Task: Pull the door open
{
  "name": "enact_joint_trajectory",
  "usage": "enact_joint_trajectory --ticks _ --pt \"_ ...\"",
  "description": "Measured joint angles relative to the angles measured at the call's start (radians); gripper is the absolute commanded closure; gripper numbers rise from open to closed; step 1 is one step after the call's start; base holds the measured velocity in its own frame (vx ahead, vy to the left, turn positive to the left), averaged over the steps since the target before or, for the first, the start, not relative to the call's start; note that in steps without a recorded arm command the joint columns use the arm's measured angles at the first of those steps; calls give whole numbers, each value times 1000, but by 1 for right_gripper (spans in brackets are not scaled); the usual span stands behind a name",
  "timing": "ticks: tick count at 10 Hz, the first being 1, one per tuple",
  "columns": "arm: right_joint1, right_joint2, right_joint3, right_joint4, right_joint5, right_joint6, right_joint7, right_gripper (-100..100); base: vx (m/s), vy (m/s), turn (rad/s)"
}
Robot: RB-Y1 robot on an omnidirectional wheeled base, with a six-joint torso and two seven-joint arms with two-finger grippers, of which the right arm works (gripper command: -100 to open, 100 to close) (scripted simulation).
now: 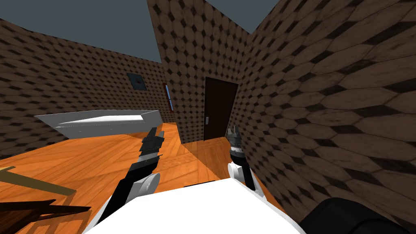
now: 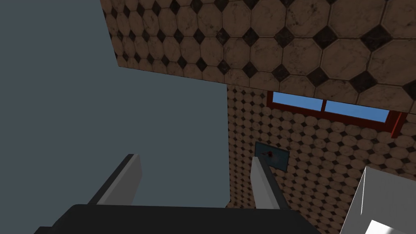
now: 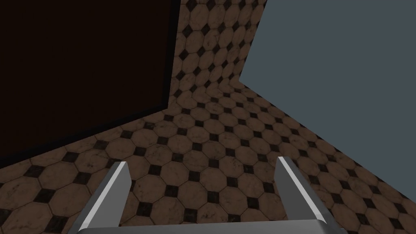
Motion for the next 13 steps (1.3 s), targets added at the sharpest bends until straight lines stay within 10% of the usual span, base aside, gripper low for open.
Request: enact_joint_trajectory --ticks 13 --pt "-97 -53 -39 216 -161 50 -256 -100 100 -36 107"
